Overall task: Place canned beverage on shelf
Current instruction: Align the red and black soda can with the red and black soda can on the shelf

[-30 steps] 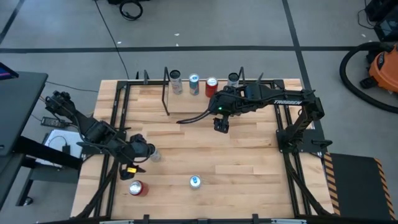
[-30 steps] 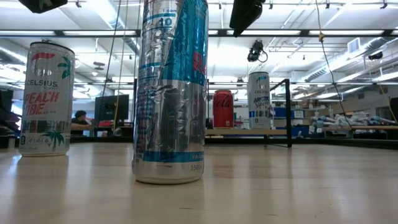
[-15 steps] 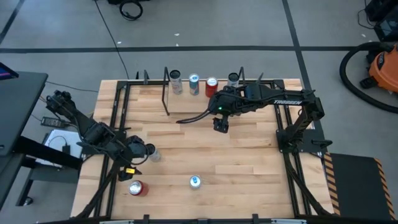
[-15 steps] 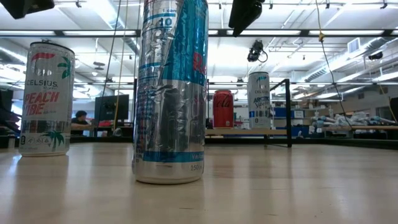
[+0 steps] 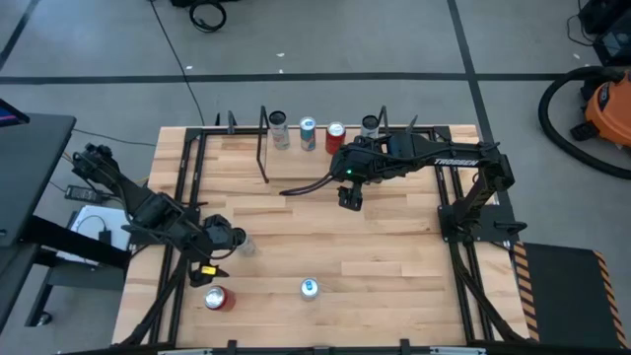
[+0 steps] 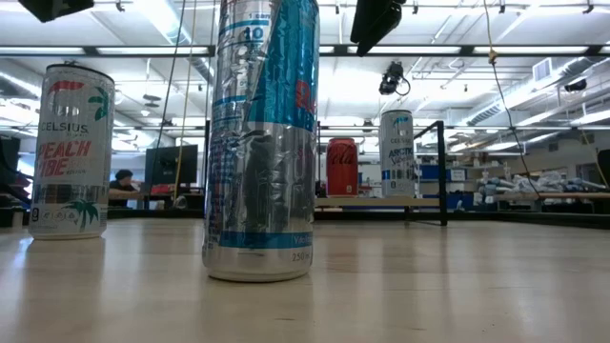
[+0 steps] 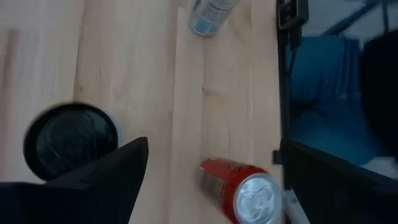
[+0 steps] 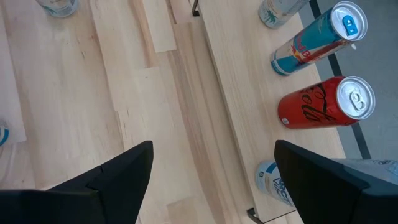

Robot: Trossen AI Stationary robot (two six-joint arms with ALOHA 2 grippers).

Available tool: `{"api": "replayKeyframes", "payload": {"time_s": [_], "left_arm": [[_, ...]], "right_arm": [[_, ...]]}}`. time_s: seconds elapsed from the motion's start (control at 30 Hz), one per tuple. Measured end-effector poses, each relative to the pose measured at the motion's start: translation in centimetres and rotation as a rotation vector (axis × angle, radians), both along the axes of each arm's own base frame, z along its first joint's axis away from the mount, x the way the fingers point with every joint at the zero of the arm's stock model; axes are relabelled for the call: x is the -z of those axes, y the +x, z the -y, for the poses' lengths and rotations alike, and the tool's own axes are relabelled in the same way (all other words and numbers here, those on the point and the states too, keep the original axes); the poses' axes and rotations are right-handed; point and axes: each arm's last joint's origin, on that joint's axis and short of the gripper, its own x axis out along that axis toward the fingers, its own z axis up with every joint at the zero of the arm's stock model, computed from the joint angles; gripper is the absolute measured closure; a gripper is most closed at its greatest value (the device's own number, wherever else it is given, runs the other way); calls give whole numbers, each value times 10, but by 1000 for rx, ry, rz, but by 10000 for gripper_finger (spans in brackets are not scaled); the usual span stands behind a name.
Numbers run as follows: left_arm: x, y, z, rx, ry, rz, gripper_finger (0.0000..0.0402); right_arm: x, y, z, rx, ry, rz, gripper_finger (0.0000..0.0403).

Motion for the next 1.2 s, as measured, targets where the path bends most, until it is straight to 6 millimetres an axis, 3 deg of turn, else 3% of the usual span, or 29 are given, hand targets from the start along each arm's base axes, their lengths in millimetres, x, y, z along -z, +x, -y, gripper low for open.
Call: {"api": "replayKeyframes", "payload": {"time_s": [0.23,0.83,1.2], "left_arm": [[0,6,-9,62,200,101,37],[0,9,-10,-166,37,43,37],[26,21,25,-146,-110,-219,37]], "right_arm": [[0,0,0,0,0,0,57],[0,0,-1,-11,22,0,57],[0,0,-1,-17,33,-1,57]]}}
